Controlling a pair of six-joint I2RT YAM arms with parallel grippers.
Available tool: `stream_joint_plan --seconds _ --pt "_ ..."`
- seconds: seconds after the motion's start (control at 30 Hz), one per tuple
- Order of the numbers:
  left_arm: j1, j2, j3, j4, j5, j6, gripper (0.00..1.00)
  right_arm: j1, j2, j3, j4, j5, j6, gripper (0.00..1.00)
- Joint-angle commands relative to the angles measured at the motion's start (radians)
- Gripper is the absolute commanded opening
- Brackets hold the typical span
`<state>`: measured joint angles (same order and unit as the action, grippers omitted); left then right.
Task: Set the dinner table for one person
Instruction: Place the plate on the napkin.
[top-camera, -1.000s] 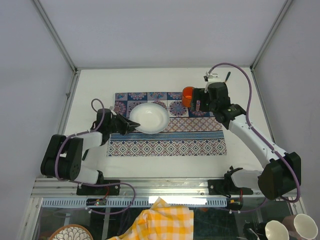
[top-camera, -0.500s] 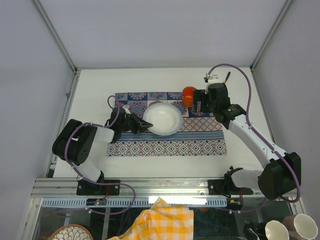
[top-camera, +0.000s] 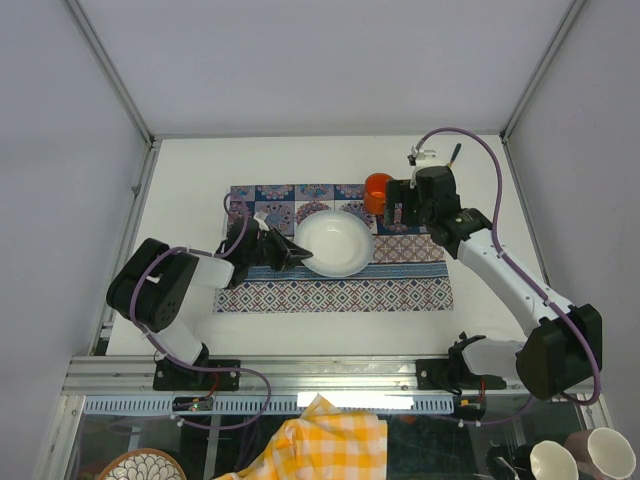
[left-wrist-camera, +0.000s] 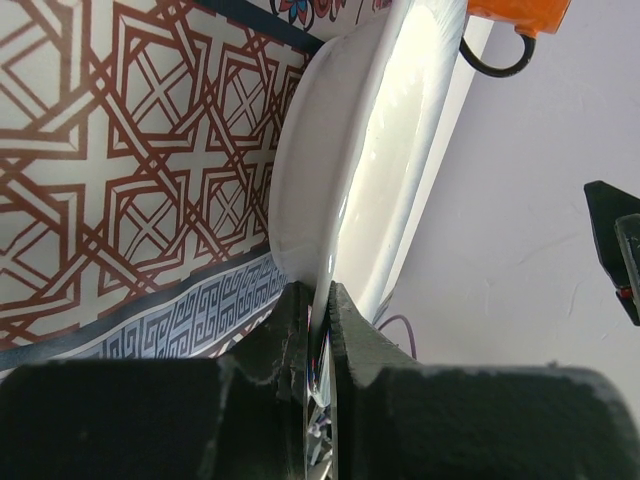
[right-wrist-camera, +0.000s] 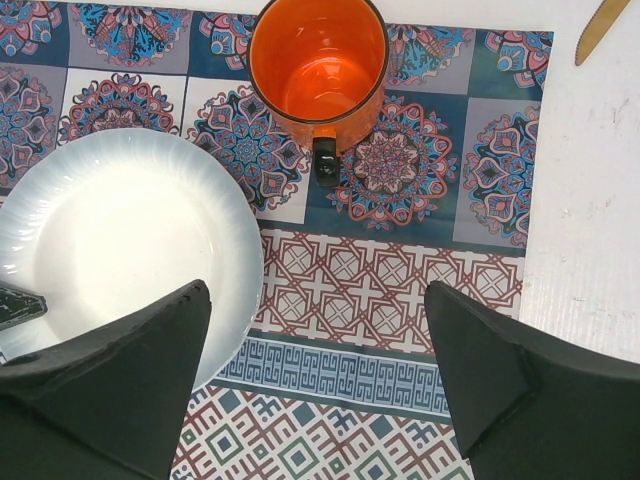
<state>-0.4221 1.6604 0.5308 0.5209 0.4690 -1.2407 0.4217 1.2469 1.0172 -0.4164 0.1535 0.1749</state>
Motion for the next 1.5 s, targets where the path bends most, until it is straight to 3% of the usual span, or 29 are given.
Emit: stream_joint_plan --seconds 0.0,0.63,1.03,1.47 --pt "0.0 -0.051 0.05 0.11 -0.009 0.025 0.0 0.002 -0.018 0.047 0.023 0.026 -0.017 0.92" --pt "0.086 -0.083 0.019 0.021 -0.052 0.109 0.0 0.002 -0.013 0.046 0.016 0.029 -0.019 0.92" --pt "0.086 0.032 -0.076 0.248 0.026 -0.018 0.0 0.002 -0.012 0.046 0.013 0.035 -0.02 0.92" --pt "0.061 0.143 -0.027 0.428 0.09 -0.114 0.0 0.002 0.002 0.047 0.012 0.03 -0.015 0.92"
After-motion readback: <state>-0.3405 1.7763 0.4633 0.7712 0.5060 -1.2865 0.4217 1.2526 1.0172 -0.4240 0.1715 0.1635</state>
